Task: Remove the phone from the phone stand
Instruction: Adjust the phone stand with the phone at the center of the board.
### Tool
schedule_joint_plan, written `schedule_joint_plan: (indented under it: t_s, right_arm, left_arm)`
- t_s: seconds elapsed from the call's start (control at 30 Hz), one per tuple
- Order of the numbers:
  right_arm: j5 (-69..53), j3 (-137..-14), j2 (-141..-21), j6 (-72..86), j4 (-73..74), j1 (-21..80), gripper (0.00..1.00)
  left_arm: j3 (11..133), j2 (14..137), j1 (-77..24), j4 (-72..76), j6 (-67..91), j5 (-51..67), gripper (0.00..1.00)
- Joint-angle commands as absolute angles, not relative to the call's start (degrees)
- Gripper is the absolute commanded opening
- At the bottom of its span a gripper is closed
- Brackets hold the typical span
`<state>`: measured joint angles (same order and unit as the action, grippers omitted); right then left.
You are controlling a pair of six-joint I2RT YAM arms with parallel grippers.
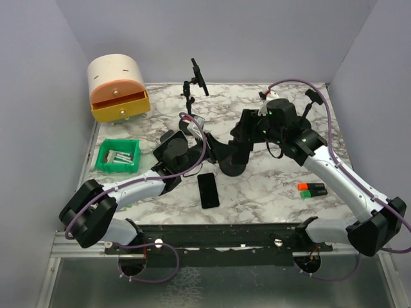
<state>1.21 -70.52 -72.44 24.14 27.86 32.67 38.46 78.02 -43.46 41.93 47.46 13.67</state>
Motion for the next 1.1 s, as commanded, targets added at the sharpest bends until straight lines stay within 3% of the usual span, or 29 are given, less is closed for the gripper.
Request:
schedule_joint_plan:
  t_s: [0.0, 0.13, 0.43, 0.7, 1.07]
  right_arm:
    - [6.53, -70.20, -71.91, 20.28, 30.57, 30.60, 0.00]
    - [5.13, -71.45, -72.15, 20.65, 30.90, 30.59, 0.00]
    - [3.20, -73.27, -72.71, 19.89, 31.44, 30.59, 0.00]
    - [3.48, -72.46, -72.56, 25.48, 30.96, 30.59, 0.00]
    - [1.68, -61.89, -67.74, 48.51, 22.73, 30.66, 0.00]
  left_arm:
    - [38.91, 78.81, -41.36, 43.51, 49.50, 14.51, 0.09]
    - [39.99, 79.32, -41.37, 43.51, 49.35, 15.32, 0.29]
    - [40.00, 78.89, -41.42, 43.42, 48.24, 15.04, 0.55]
    - [38.02, 77.47, -41.44, 43.42, 46.16, 14.35, 0.66]
    - [31.82, 72.19, -44.38, 45.79, 37.87, 9.42, 0.68]
